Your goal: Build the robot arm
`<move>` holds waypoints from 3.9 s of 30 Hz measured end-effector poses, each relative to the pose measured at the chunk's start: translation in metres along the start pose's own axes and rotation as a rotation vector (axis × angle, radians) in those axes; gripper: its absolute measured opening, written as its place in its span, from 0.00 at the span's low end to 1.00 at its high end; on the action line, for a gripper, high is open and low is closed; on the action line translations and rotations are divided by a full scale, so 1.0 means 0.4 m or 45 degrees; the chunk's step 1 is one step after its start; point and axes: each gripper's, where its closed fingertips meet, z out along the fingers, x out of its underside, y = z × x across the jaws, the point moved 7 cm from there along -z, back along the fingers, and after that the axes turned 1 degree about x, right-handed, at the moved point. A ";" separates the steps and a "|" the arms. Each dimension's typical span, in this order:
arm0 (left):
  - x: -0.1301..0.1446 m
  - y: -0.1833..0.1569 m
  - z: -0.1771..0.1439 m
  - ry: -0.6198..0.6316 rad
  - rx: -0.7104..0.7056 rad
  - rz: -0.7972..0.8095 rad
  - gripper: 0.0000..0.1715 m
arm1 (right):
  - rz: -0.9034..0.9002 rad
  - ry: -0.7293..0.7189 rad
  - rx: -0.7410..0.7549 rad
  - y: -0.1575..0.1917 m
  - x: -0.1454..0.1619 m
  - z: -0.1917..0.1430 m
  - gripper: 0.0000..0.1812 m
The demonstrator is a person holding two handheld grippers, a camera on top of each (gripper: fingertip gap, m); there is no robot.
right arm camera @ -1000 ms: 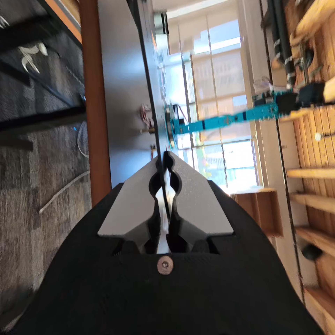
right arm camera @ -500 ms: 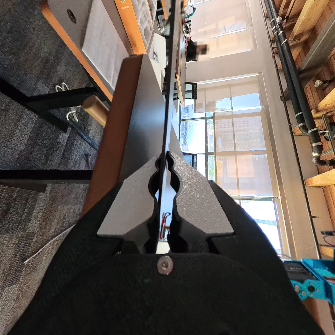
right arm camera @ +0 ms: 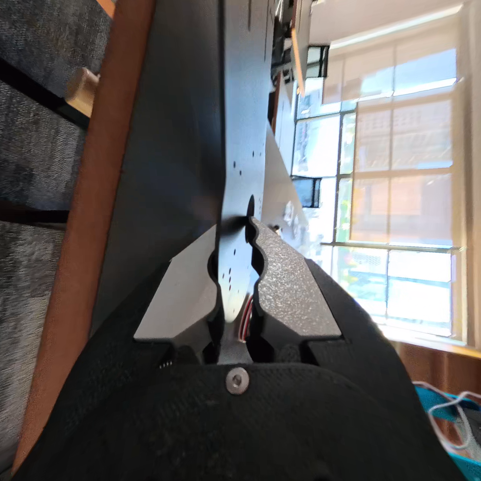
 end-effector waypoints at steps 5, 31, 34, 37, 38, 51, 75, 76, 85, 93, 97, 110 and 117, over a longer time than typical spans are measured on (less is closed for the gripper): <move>-0.015 0.006 0.026 -0.035 -0.013 -0.003 0.00 | 0.373 0.051 -0.134 -0.006 0.024 -0.049 0.15; 0.058 0.002 0.053 -0.539 -0.070 -0.128 0.00 | 0.420 -0.344 -0.276 -0.006 -0.035 -0.053 0.14; 0.068 -0.006 0.066 -0.556 -0.086 -0.143 0.00 | 0.313 -0.356 -0.163 -0.009 -0.024 -0.045 0.05; 0.069 -0.016 0.069 -0.552 -0.082 -0.159 0.00 | 0.304 -0.386 -0.118 -0.023 -0.020 -0.050 0.03; 0.068 -0.019 0.068 -0.537 -0.078 -0.156 0.00 | 0.314 -0.406 -0.115 -0.031 -0.018 -0.051 0.03; 0.081 0.008 0.058 -0.284 0.039 -0.131 0.17 | 0.394 -0.450 -0.150 -0.056 -0.009 -0.058 0.03; 0.205 0.006 0.017 0.215 -1.343 2.331 0.18 | 0.340 -0.159 -0.215 -0.009 0.006 0.003 0.04; 0.207 0.008 0.026 0.220 -1.365 2.434 0.15 | 0.332 -0.143 -0.214 -0.008 0.006 0.006 0.04; 0.161 0.033 0.051 0.254 -1.367 2.751 0.06 | 0.220 -0.032 -0.213 -0.006 0.004 0.013 0.05; 0.150 0.030 0.044 0.329 -1.283 2.691 0.07 | -0.024 0.034 -0.283 -0.010 -0.009 0.010 0.05; 0.146 0.029 0.039 0.311 -1.249 2.628 0.08 | -0.045 0.020 -0.253 -0.006 -0.009 0.009 0.05; 0.095 -0.018 -0.079 -0.024 -0.575 1.605 0.14 | 0.063 0.003 -0.159 0.007 -0.004 0.001 0.04; 0.003 0.052 -0.128 -0.137 -0.075 0.729 0.20 | 0.103 -0.034 -0.113 0.013 -0.008 0.001 0.03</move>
